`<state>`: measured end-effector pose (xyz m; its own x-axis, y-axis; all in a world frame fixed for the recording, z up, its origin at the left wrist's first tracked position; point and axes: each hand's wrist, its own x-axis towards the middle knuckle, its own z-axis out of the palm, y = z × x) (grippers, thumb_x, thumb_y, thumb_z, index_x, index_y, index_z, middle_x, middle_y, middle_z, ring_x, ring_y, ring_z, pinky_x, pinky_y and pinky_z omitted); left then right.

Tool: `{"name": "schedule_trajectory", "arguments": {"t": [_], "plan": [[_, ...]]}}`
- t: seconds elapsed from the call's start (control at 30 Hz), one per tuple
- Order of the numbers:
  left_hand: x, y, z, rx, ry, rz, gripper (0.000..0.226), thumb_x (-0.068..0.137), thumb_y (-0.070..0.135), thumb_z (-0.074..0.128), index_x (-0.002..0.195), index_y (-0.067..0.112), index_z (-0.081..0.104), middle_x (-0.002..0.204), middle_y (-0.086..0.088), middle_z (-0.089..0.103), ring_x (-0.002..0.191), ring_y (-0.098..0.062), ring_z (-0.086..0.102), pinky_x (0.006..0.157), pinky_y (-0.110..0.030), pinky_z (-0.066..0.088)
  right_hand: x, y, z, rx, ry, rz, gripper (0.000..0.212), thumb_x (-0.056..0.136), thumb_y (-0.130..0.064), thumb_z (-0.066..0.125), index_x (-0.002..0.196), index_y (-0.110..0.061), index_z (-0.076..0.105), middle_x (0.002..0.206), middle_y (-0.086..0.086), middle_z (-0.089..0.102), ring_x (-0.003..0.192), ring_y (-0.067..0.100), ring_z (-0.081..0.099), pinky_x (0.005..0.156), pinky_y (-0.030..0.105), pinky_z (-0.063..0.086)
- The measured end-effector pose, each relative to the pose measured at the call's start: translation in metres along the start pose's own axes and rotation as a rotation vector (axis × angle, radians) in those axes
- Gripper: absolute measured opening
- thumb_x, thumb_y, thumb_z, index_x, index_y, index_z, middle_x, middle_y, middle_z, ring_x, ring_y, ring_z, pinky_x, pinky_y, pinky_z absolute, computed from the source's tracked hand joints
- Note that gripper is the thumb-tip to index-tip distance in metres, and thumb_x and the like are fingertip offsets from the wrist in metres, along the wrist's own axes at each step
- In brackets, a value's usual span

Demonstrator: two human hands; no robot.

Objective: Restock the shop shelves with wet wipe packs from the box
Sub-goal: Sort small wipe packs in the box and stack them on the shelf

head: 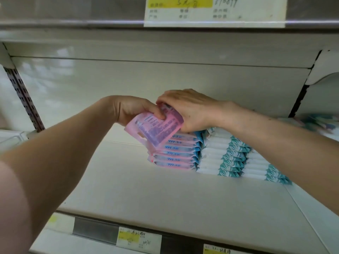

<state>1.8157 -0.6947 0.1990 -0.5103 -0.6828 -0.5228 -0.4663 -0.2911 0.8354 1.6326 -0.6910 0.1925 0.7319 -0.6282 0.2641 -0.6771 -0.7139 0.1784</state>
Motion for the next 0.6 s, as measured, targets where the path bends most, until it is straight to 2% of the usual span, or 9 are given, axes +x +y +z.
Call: {"name": "schedule_trajectory", "arguments": {"t": [0.07, 0.13, 0.2, 0.27, 0.33, 0.5, 0.6], "plan": [[0.006, 0.005, -0.011, 0.058, 0.168, -0.024, 0.026, 0.086, 0.021, 0.056, 0.107, 0.006, 0.060, 0.084, -0.008, 0.068, 0.066, -0.019, 0.066, 0.058, -0.026, 0.056, 0.001, 0.006, 0.003, 0.115, -0.137, 0.170, 0.062, 0.070, -0.037, 0.072, 0.125, -0.030, 0.043, 0.112, -0.008, 0.057, 0.099, 0.015, 0.055, 0.080, 0.031, 0.046], [0.014, 0.008, -0.023, 0.175, 0.423, -0.018, 0.022, 0.090, 0.018, 0.061, 0.109, 0.008, 0.062, 0.085, -0.008, 0.064, 0.062, -0.018, 0.060, 0.051, -0.025, 0.054, 0.000, 0.014, 0.012, 0.164, -0.300, 0.311, 0.058, 0.070, -0.039, 0.073, 0.121, -0.029, 0.047, 0.106, -0.007, 0.060, 0.091, 0.017, 0.059, 0.080, 0.037, 0.052], [0.021, 0.007, -0.028, 0.198, 0.589, 0.023, 0.017, 0.089, 0.008, 0.062, 0.106, 0.006, 0.062, 0.089, -0.012, 0.061, 0.064, -0.020, 0.058, 0.047, -0.025, 0.055, -0.001, 0.023, 0.019, 0.146, -0.337, 0.382, 0.048, 0.070, -0.042, 0.073, 0.111, -0.026, 0.054, 0.100, -0.004, 0.064, 0.086, 0.019, 0.062, 0.078, 0.039, 0.054], [0.027, 0.004, -0.027, 0.103, 0.619, 0.072, 0.013, 0.090, 0.001, 0.058, 0.103, 0.004, 0.060, 0.091, -0.016, 0.062, 0.069, -0.023, 0.061, 0.055, -0.030, 0.058, -0.004, 0.029, 0.021, 0.170, -0.330, 0.437, 0.038, 0.070, -0.043, 0.071, 0.100, -0.023, 0.059, 0.093, -0.001, 0.067, 0.081, 0.019, 0.064, 0.074, 0.035, 0.055], [0.033, -0.002, -0.022, 0.046, 0.596, 0.077, 0.008, 0.091, 0.000, 0.056, 0.098, 0.005, 0.059, 0.091, -0.017, 0.063, 0.070, -0.024, 0.062, 0.062, -0.032, 0.058, -0.006, 0.033, 0.021, 0.224, -0.336, 0.479, 0.037, 0.071, -0.044, 0.071, 0.099, -0.022, 0.061, 0.091, -0.001, 0.068, 0.082, 0.019, 0.065, 0.075, 0.035, 0.054], [0.045, -0.009, -0.018, 0.050, 0.624, 0.064, 0.018, 0.083, -0.014, 0.056, 0.088, 0.002, 0.061, 0.084, -0.014, 0.064, 0.067, -0.021, 0.062, 0.057, -0.029, 0.057, -0.003, 0.037, 0.024, 0.245, -0.318, 0.517, 0.048, 0.069, -0.047, 0.074, 0.108, -0.022, 0.060, 0.100, -0.003, 0.064, 0.088, 0.019, 0.063, 0.083, 0.040, 0.054], [0.046, -0.009, -0.013, 0.070, 0.653, 0.058, 0.019, 0.082, -0.015, 0.056, 0.085, 0.002, 0.063, 0.080, -0.012, 0.063, 0.065, -0.019, 0.062, 0.059, -0.027, 0.057, -0.002, 0.039, 0.028, 0.263, -0.291, 0.509, 0.056, 0.068, -0.046, 0.074, 0.116, -0.024, 0.055, 0.107, -0.005, 0.061, 0.093, 0.019, 0.060, 0.085, 0.038, 0.052]]}}
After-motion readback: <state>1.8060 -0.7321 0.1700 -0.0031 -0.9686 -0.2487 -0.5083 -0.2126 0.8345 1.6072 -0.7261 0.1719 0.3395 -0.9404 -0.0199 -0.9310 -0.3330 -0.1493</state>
